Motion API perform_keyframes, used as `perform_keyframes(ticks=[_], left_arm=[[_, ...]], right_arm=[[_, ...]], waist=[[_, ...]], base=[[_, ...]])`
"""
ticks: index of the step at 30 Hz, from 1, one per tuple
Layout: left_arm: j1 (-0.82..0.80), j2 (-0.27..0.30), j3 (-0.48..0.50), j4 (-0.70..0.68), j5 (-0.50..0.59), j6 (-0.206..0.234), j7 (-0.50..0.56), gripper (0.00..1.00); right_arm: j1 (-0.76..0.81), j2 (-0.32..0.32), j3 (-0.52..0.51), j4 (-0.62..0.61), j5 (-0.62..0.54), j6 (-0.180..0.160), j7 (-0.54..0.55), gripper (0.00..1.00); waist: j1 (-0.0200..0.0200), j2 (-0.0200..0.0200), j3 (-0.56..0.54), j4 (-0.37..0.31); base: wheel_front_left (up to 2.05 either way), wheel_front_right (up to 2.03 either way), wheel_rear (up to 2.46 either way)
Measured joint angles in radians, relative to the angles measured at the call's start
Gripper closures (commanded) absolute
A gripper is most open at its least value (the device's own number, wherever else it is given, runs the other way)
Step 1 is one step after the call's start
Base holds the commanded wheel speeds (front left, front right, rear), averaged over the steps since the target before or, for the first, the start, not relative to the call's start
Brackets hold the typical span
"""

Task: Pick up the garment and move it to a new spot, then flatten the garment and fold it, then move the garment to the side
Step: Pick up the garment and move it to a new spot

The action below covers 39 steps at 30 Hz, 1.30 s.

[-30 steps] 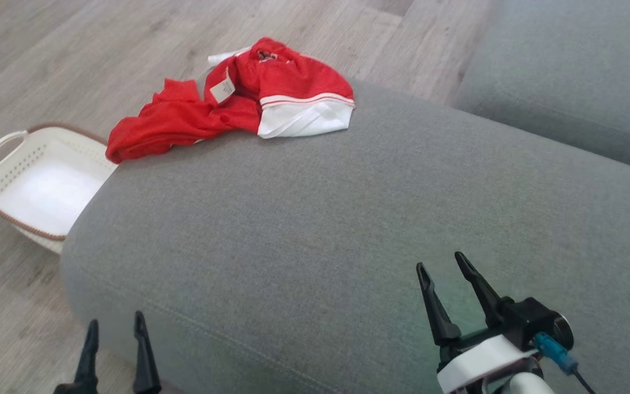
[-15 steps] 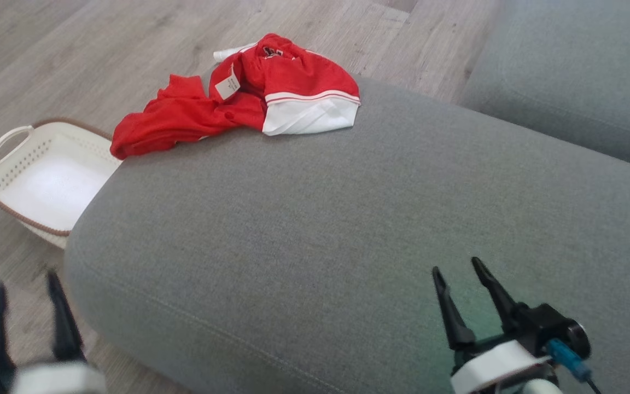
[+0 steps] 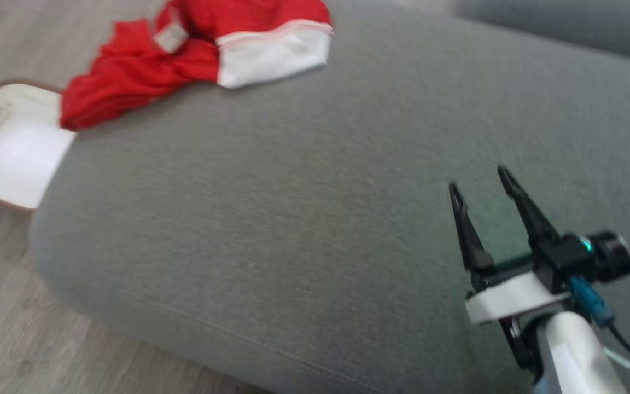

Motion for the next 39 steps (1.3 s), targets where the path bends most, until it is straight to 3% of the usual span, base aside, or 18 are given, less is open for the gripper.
perform_keyframes(ticks=[6,15,21,28,34,35,36,38,39], left_arm=[[-0.233,-0.008,-0.075,0.294,-0.027,-0.066,0.101,0.00],[-0.360,-0.002,-0.084,0.639,-0.038,-0.073,0.140,0.00],[-0.452,0.012,-0.071,0.780,-0.036,-0.061,0.113,0.00],[-0.489,0.060,-0.054,0.905,-0.014,0.046,0.114,0.00],[-0.509,0.065,-0.040,0.955,-0.022,0.032,0.092,0.00],[-0.514,0.065,-0.040,0.958,-0.022,0.031,0.086,0.09],[-0.519,0.063,-0.041,0.962,-0.023,0.031,0.078,0.35],[-0.528,0.062,-0.044,0.973,-0.025,0.031,0.058,1.00],[-0.531,0.060,-0.046,0.976,-0.025,0.029,0.043,1.00]], right_arm=[[-0.035,-0.002,0.024,-0.079,-0.042,0.000,0.048,0.00],[-0.056,-0.003,0.012,-0.219,-0.095,0.000,0.079,0.00],[-0.055,-0.003,-0.002,-0.298,-0.107,0.000,0.090,0.00],[-0.054,-0.003,-0.012,-0.318,-0.108,0.000,0.093,0.00],[-0.054,-0.003,-0.012,-0.323,-0.108,0.000,0.091,0.00],[-0.054,-0.003,-0.012,-0.323,-0.108,0.000,0.091,0.00],[-0.055,-0.003,-0.012,-0.322,-0.108,0.000,0.091,0.00],[-0.058,-0.003,-0.011,-0.320,-0.108,0.000,0.090,0.00],[-0.062,-0.003,-0.011,-0.314,-0.108,0.000,0.085,0.00]], waist=[[0.0000,0.0000,0.100,-0.093],[0.0000,0.0000,0.269,-0.215],[0.0000,-0.0001,0.397,-0.285],[-0.0002,-0.0001,0.479,-0.332],[-0.0002,0.0000,0.507,-0.344],[-0.0002,0.0000,0.507,-0.344],[-0.0003,0.0000,0.507,-0.344],[-0.0003,0.0000,0.506,-0.343],[-0.0002,0.0000,0.504,-0.344]], base=[[0.00,0.00,0.00],[0.00,0.00,0.00],[0.00,0.00,0.00],[0.00,0.00,0.00],[0.00,0.00,0.00],[0.00,0.00,0.00],[0.00,0.00,0.00],[0.00,0.00,0.00],[0.00,0.00,0.00]])
